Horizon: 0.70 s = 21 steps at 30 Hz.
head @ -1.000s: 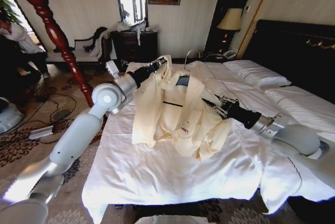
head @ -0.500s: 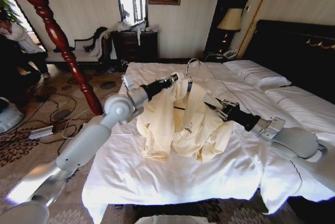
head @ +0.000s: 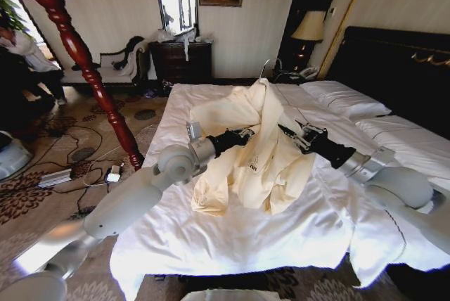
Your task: Pick up the clothes from the bed and hang them on the clothes hanger.
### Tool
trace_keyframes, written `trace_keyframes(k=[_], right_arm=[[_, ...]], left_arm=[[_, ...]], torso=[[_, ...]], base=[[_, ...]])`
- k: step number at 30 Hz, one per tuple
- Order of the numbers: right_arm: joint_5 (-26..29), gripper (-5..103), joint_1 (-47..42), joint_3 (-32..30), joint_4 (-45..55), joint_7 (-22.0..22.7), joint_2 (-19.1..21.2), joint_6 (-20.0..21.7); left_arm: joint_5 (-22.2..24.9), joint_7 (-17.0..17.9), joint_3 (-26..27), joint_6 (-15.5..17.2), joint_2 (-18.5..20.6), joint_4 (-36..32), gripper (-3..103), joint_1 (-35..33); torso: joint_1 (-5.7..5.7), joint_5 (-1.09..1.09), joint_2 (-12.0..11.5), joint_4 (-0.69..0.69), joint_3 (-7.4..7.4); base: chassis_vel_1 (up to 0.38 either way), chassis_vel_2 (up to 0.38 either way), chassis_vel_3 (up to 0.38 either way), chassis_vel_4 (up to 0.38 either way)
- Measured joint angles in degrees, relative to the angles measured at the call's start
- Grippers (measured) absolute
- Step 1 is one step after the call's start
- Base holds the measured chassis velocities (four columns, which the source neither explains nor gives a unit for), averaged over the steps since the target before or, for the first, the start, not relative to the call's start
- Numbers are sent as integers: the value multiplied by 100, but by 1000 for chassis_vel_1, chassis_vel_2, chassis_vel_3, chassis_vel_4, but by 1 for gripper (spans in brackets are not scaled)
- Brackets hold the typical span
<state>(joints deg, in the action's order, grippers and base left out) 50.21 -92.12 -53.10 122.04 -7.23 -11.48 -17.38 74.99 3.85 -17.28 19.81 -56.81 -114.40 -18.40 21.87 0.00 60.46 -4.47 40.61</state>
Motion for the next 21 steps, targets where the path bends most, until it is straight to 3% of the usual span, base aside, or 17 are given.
trace_keyframes(k=[10, 12, 16, 21], right_arm=[[98, 22, 2, -5, 87, 164, -5, 41], [170, 22, 1, -16, 108, 152, -9, 30], [261, 22, 0, -19, 87, 136, -20, -58], [658, 22, 85, -46, -58, 125, -78, -276]], left_arm=[[-194, 213, -203, -87, -123, -46, -3, 54], [-614, 370, -241, -148, -100, -99, 6, -7], [-902, 486, -203, -132, 12, -254, 17, -70], [-1269, 892, 188, 239, 643, -857, 39, -352]], torso=[[0, 0, 0, 0, 0], [0, 0, 0, 0, 0], [0, 0, 0, 1, 0], [0, -1, 0, -1, 0]], base=[[0, 0, 0, 0], [0, 0, 0, 0], [0, 0, 0, 0], [0, 0, 0, 0]])
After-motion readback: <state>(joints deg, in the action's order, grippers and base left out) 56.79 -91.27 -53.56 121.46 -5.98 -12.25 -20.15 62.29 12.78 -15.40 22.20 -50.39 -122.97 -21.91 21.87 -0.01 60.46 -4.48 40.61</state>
